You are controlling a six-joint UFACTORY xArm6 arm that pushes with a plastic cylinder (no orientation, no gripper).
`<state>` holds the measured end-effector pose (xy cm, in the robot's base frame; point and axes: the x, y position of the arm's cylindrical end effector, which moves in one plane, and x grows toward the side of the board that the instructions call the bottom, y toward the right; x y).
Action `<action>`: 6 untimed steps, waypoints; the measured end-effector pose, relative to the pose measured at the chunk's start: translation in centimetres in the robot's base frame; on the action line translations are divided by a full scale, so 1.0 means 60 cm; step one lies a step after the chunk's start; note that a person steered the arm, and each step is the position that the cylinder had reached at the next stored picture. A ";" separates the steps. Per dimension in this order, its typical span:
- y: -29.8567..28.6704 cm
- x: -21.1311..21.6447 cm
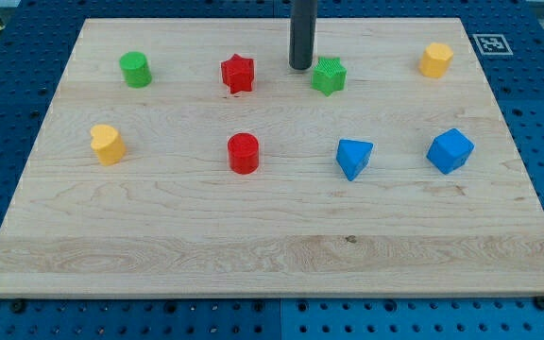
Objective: Slightly push the green star downwards
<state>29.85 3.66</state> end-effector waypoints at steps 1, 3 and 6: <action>0.000 -0.017; 0.094 0.008; 0.127 0.026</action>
